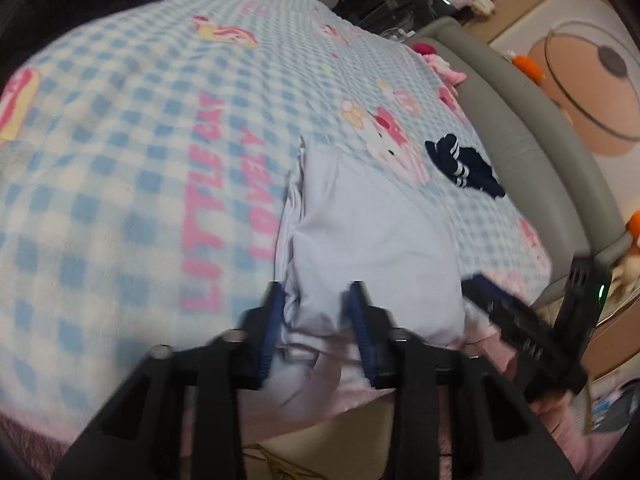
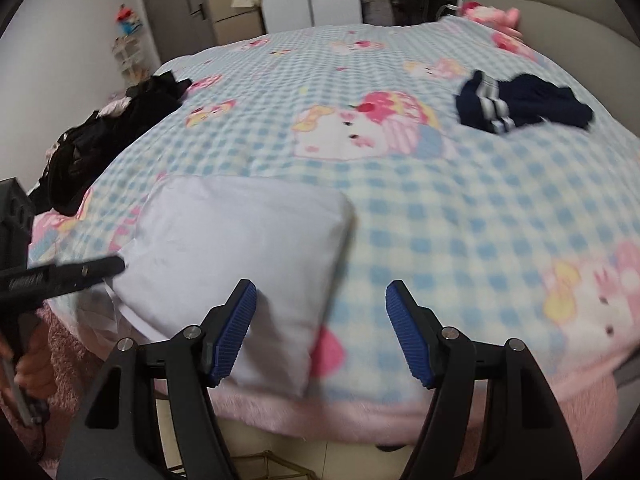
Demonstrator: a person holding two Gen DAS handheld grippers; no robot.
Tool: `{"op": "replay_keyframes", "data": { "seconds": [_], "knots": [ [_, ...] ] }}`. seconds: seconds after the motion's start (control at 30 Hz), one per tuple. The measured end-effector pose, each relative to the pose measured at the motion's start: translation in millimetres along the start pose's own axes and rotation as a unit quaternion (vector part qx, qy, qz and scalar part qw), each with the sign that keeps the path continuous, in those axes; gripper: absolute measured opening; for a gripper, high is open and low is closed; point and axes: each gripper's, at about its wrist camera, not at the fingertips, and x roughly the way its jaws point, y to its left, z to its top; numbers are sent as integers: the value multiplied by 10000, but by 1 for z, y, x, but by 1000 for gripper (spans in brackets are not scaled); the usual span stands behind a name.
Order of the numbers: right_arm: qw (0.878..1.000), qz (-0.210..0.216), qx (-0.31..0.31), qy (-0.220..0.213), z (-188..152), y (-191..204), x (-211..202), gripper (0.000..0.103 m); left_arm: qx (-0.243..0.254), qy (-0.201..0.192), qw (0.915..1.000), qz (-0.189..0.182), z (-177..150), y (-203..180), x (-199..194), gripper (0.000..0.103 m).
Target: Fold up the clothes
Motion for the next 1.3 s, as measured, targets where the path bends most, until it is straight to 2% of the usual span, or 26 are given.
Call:
{"op": "replay_keyframes", "data": {
  "seconds": [0.1, 0.17, 0.2, 0.27, 0.43, 0.57, 0.67, 0.7, 0.77, 0.83, 0.9, 0.97, 1.03, 1.1, 1.13, 1.2, 1.3],
  "knots": [
    [9998, -28, -167, 91, 7, 8, 11, 70, 8, 121, 9997, 195, -8, 0, -2, 15],
    [9995, -47, -278, 152, 11, 14, 19, 77, -1, 292, 9993, 226, -8, 3, 1, 18],
    [9994, -35, -273, 196, 11, 13, 22, 80, -10, 392, 9989, 247, -6, 5, 3, 20],
    [9995, 39, -154, 288, 10, 7, 25, 80, -60, 485, 9985, 246, -1, 10, 2, 38],
    [9976, 546, 393, 183, 28, -14, 15, 78, -77, 30, 10000, 54, 53, 12, -3, 38],
    [9940, 581, 900, 227, 63, -30, 40, 78, -387, 151, 9989, -210, 93, 20, 33, 36],
    [9927, 681, 913, 392, 71, -28, 60, 74, -522, 243, 9975, -401, 93, 22, 52, 27],
    [9923, 771, 868, 435, 71, -26, 64, 74, -475, 246, 9979, -375, 91, 20, 54, 27],
    [9910, 951, 778, 522, 70, -21, 72, 74, -265, 213, 9994, -18, 83, 16, 58, 29],
    [9943, 756, 543, 519, 62, -12, 77, 74, -167, 159, 9993, 290, 76, 16, 60, 29],
    [9949, 676, 558, 496, 57, -12, 79, 73, -145, 103, 9991, 374, 75, 19, 54, 29],
    [9956, 640, 541, 422, 58, -14, 73, 73, 84, -147, 9982, 572, 81, 11, 38, 28],
    [9974, 546, 407, 243, 63, -12, 62, 73, 295, -353, 9982, 394, 87, -3, 26, 27],
    [9994, 317, 75, -133, 69, -4, 44, 73, 502, -553, 9971, 178, 92, -18, 15, 27],
    [9995, 242, 6, -198, 72, -1, 41, 73, 605, -652, 9960, 69, 94, -25, 10, 27],
    [9997, 181, -11, -171, 75, 3, 41, 73, 902, -612, 9938, -200, 90, -46, 13, 27],
    [9998, 203, 48, -59, 72, 5, 47, 73, 1347, -198, 9906, 152, 77, -72, 46, 28]
  ]
}}
